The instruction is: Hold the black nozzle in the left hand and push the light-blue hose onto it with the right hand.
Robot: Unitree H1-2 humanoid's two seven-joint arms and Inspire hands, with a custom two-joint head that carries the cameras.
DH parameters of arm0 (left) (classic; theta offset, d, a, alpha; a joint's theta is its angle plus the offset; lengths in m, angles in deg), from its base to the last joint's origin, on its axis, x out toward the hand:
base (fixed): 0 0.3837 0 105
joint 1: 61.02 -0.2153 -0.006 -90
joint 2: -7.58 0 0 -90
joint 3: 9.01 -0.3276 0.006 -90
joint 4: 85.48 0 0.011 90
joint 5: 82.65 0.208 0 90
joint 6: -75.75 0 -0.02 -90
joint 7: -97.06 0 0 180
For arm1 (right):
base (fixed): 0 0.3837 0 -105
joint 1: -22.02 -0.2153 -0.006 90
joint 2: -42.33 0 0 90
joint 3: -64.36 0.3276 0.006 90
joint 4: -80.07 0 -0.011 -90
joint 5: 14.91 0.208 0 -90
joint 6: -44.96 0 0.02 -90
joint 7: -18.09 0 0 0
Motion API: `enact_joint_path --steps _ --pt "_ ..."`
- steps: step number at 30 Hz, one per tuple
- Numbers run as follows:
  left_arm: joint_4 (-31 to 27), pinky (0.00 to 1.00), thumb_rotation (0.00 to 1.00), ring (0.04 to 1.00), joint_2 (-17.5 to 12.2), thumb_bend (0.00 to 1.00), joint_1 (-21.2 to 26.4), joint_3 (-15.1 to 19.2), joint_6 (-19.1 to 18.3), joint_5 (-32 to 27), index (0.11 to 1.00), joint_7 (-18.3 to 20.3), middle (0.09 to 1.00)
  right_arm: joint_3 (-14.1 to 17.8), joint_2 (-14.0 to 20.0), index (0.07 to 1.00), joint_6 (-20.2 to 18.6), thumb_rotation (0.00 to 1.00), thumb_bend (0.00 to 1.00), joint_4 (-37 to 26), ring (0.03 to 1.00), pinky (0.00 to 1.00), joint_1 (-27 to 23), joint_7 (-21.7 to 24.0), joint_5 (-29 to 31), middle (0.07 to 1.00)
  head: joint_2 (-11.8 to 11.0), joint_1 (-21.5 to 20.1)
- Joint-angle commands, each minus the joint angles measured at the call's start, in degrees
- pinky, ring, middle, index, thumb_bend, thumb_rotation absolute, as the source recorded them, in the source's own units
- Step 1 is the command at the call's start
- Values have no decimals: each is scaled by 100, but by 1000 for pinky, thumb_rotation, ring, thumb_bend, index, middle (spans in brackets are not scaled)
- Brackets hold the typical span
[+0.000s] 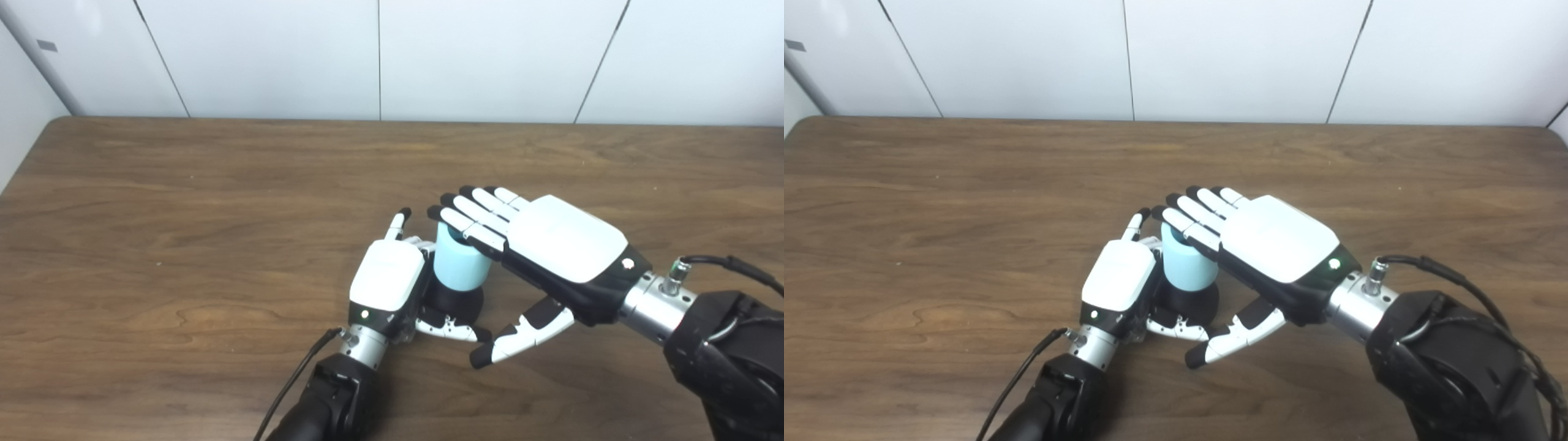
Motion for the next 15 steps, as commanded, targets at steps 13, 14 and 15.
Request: enact_joint_path --steps 13,14,15 --pt "140 1000 0 601 -233 520 -210 -43 -98 111 467 468 515 -355 103 1000 208 794 752 519 1000 1000 364 -115 -262 1000 30 2" --pt "129 1000 0 604 -240 520 -209 -42 -102 110 463 489 519 -380 102 1000 215 787 751 547 1000 1000 384 -151 -269 1000 30 2" --pt "119 1000 0 606 -247 520 -208 -44 -104 116 462 500 520 -403 104 1000 216 787 749 565 1000 1000 397 -177 -267 1000 30 2"
